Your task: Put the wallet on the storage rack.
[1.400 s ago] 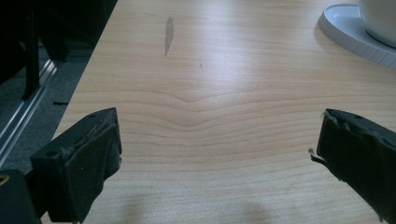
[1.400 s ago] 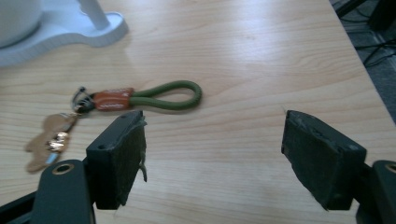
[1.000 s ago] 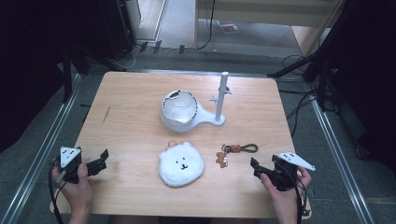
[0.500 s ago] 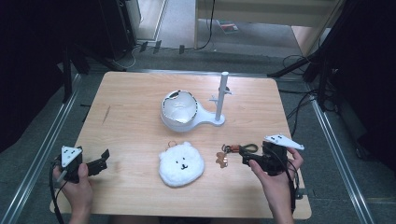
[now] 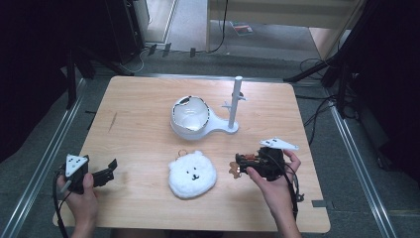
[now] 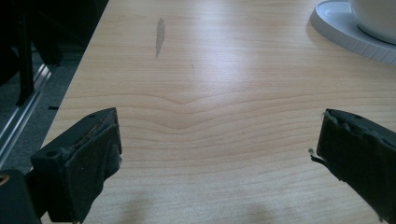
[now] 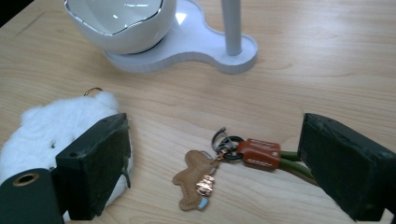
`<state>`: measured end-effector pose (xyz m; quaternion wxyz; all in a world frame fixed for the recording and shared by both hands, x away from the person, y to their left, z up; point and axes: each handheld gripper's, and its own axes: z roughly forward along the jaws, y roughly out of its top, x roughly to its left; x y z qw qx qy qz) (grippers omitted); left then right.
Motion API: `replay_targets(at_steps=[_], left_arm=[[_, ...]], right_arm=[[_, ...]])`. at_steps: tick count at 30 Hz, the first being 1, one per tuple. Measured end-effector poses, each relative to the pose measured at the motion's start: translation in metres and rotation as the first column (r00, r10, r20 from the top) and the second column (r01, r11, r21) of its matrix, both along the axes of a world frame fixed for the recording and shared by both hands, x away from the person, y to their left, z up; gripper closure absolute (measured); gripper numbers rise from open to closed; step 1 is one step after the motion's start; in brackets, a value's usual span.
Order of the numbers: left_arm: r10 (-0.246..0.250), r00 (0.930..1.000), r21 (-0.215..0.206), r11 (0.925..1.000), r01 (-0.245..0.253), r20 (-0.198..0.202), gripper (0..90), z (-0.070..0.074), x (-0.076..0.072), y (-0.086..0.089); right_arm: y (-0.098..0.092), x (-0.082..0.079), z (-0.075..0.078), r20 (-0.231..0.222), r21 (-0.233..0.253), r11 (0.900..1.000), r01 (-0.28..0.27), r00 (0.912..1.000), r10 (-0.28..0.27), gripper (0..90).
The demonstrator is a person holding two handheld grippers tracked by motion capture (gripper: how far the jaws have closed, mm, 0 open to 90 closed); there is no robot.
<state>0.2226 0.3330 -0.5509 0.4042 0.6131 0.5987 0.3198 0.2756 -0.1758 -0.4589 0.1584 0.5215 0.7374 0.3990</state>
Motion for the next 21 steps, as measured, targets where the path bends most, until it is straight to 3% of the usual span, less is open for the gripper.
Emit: replay_targets(at_steps=[8, 10, 14, 18, 21], left_arm=[[-0.013, 0.9999, -0.02, 0.9997, 0.014, 0.009, 0.5, 0.0, -0.003, 0.002], [-0.015, 0.9998, -0.023, 0.9996, 0.015, 0.011, 0.5, 0.0, -0.004, 0.002], [-0.015, 0.9998, -0.028, 0.9995, 0.016, 0.013, 0.5, 0.0, -0.004, 0.002], [-0.012, 0.9999, -0.027, 0.9996, 0.012, 0.004, 0.5, 0.0, -0.003, 0.001], [-0.014, 0.9999, -0.017, 0.9997, 0.014, -0.004, 0.5, 0.0, -0.001, 0.001]], right_arm=[[0.028, 0.005, -0.017, -0.05, 0.004, 0.997, -0.078, 0.9956, 0.078, 9.2], [0.039, 0.004, -0.022, -0.065, 0.009, 0.993, -0.119, 0.9907, 0.119, 8.5], [0.048, 0.004, -0.028, -0.082, 0.005, 0.99, -0.14, 0.9868, 0.14, 7.1], [0.057, 0.004, -0.035, -0.104, 0.014, 0.983, -0.185, 0.977, 0.186, 3.9], [0.065, 0.005, -0.043, -0.148, 0.033, 0.976, -0.214, 0.965, 0.216, 2.6]])
